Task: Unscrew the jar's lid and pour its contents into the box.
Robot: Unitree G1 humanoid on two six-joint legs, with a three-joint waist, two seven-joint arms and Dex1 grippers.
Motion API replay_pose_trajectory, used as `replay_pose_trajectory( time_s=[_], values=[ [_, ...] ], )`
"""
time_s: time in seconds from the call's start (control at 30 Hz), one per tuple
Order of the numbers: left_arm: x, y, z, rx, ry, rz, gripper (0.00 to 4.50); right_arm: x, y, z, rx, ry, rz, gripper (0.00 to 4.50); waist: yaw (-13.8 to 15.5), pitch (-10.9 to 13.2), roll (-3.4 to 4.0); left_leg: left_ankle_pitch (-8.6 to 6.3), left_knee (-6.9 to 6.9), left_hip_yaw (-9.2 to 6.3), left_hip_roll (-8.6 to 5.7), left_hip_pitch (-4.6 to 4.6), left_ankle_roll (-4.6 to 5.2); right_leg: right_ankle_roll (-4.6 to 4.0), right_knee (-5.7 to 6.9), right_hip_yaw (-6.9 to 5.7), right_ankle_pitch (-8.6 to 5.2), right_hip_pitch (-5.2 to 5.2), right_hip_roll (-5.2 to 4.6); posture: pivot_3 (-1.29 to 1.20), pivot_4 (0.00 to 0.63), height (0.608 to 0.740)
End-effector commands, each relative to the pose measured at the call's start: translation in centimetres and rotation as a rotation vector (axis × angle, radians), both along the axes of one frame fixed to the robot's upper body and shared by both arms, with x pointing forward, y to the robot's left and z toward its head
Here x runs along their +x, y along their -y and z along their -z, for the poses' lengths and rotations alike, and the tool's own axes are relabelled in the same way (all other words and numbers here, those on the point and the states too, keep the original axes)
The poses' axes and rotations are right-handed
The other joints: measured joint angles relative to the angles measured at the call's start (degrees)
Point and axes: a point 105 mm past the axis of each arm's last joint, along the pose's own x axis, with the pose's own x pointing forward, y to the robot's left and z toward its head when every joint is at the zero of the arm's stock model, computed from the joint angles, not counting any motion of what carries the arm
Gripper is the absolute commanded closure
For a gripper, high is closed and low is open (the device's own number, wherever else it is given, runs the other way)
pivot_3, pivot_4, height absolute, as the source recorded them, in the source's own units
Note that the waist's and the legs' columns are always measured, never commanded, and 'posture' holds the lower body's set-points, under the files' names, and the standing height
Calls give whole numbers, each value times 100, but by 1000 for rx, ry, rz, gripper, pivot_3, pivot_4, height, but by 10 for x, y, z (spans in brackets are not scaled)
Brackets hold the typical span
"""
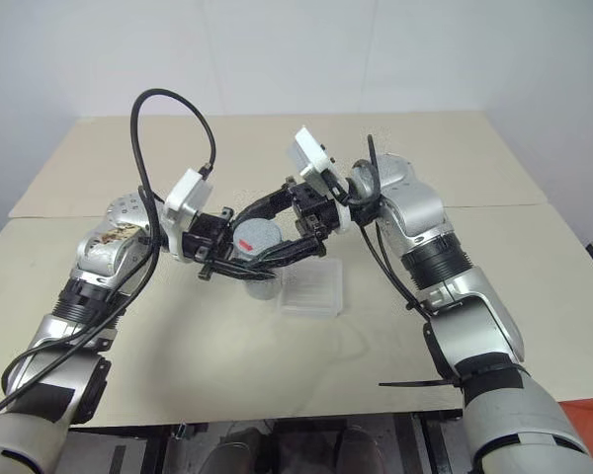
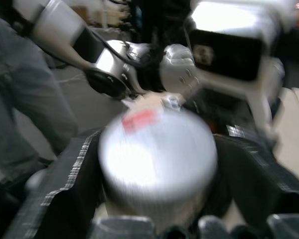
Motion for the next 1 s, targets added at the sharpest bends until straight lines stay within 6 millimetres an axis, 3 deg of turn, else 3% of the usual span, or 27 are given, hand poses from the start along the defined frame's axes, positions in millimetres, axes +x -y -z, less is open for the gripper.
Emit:
replay_pose_trajectory(
  time_s=[0.03,0.23,0.47,0.77,1.0],
  values=[
    [5,-12,-9,-52,46,-84,2443,5,12,-20,111,62,148,43,-6,0,0,0,0,0,0,-1,0,0,0,-1,0,0,0,0,150,740],
    [22,-24,-4,-98,45,-283,2443,-4,26,-31,260,55,378,43,-12,0,0,2,-2,2,2,1,-5,0,2,-1,0,-2,-1,0,150,740],
    [30,-15,0,-140,29,-352,2443,-18,1,-29,274,58,492,43,-15,0,1,3,-1,2,-1,4,-5,0,8,2,0,-1,-1,0,150,740],
    [27,-7,-4,-170,34,-334,2443,10,-21,-17,209,81,630,43,-16,0,1,3,-1,3,-5,4,-5,0,8,3,0,-1,-1,0,150,740],
    [24,-15,-5,-167,46,-346,2443,25,-6,-15,203,53,712,43,-24,0,1,3,-2,2,-4,4,-5,0,7,2,0,-2,-1,0,150,740]
  ],
)
